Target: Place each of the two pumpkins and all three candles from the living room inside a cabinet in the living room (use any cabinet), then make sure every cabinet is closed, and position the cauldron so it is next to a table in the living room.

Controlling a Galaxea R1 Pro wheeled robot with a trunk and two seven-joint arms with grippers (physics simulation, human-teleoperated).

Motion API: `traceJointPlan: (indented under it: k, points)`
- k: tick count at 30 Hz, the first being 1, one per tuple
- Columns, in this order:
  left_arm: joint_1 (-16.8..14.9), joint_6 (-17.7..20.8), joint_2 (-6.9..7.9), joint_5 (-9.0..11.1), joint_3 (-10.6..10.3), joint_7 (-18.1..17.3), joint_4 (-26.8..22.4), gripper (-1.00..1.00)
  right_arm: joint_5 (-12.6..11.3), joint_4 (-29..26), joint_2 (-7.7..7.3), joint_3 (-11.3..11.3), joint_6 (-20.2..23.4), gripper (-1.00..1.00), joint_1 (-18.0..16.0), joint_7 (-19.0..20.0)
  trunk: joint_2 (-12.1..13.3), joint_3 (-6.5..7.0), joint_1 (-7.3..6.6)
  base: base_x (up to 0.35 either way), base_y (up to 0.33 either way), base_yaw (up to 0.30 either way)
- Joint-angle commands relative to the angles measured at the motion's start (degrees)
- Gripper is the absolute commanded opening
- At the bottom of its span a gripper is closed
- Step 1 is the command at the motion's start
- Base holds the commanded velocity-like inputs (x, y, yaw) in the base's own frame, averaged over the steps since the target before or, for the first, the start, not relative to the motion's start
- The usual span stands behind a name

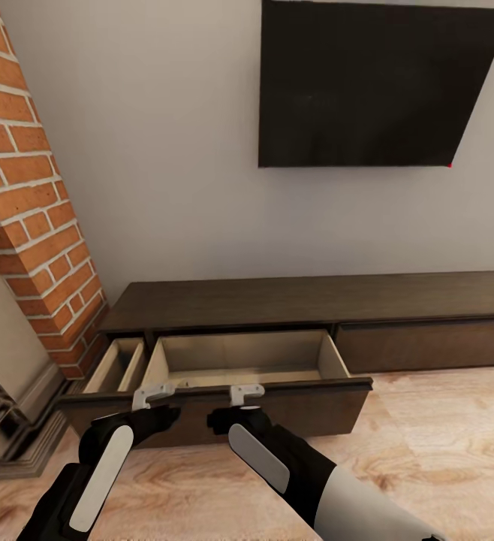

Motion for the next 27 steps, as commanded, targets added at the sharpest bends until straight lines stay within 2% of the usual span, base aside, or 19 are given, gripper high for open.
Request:
traceJointPlan:
  k: [1,17,21,27]
  points:
    - [-0.04,0.09,0.06,0.57,-0.11,0.62,-0.06,1.0,-0.34,-0.05,0.0,0.1,0.1,1.0,-0.06,-0.36,0.39,0.13,-0.25,-0.081,0.0,0.0]
    - [-0.04,0.09,0.52,0.5,0.19,0.56,-0.84,1.0,-0.33,-0.15,0.0,0.08,-0.93,1.0,-0.06,0.1,0.79,0.31,-0.47,-0.011,0.0,0.0]
    - [-0.04,0.09,0.46,0.5,0.63,0.56,-0.85,1.0,-0.33,-0.15,0.0,0.08,-0.93,1.0,-0.06,0.13,0.79,0.34,-0.47,-0.173,0.001,-0.034]
    - [-0.04,0.09,0.38,0.5,0.73,0.56,-0.85,1.0,-0.38,-0.15,0.0,0.08,-1.41,1.0,-0.06,0.14,0.79,0.56,-0.47,-0.274,0.058,-0.209]
